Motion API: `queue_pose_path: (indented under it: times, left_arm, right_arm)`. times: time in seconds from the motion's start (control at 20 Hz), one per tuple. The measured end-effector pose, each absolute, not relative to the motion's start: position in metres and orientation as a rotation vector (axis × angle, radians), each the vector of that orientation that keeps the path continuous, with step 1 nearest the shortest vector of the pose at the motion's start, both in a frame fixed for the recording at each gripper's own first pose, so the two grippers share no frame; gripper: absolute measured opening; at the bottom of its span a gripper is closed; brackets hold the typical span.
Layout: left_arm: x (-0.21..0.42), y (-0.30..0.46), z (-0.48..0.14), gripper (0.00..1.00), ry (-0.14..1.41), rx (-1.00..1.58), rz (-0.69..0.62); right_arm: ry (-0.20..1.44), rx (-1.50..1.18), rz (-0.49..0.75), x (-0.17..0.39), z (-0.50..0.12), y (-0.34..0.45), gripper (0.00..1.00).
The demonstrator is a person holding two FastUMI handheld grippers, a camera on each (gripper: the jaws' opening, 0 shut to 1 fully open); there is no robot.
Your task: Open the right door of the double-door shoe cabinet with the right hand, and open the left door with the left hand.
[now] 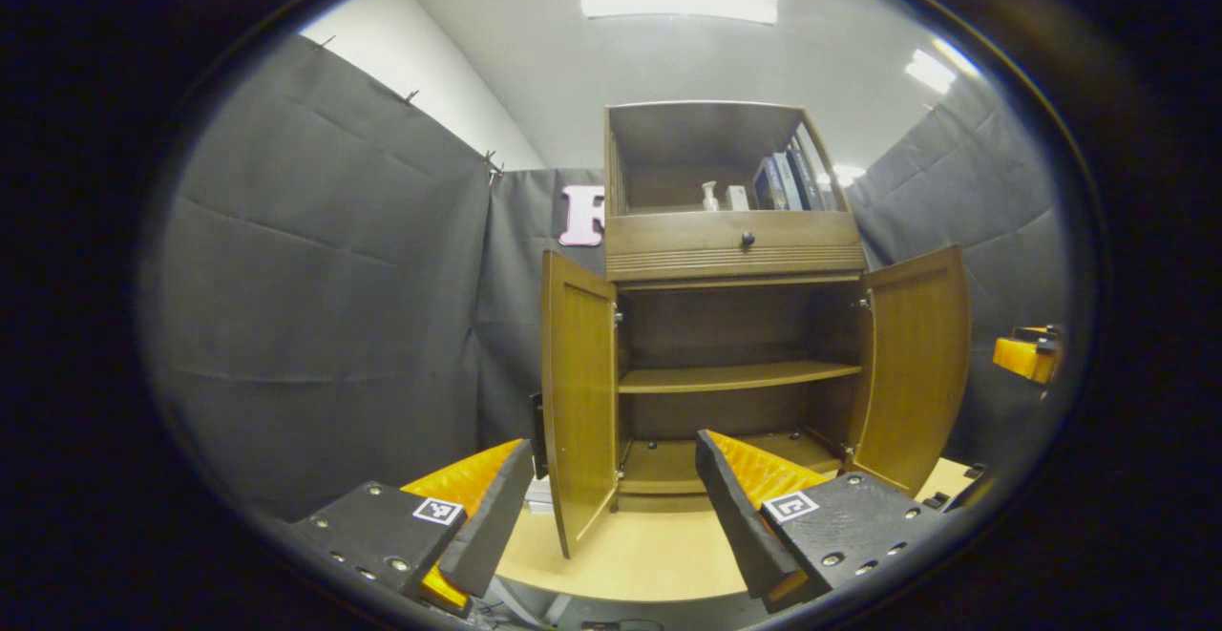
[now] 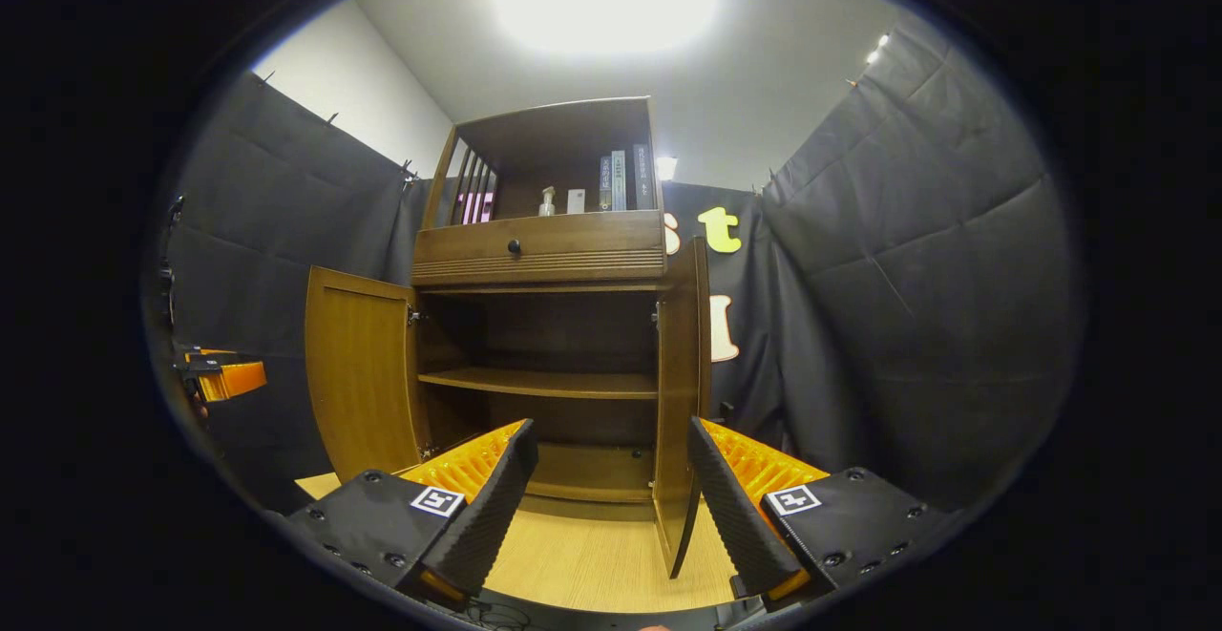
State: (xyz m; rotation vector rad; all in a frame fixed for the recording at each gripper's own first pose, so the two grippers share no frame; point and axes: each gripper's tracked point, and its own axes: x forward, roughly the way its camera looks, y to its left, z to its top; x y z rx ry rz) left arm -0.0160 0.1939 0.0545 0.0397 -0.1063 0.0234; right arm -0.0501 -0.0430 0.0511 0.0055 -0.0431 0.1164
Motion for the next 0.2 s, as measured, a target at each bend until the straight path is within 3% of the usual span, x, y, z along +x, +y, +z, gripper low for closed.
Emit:
queue_pose_path:
  times: [0.2]
  left_arm:
    - [-0.0173, 0.1952, 0.0568, 0.99, -0.119, 0.051, 0.025]
  right_arm:
    - [-0.041, -0.003, 0.112, -0.0515, 0.0515, -0.0434, 0.99]
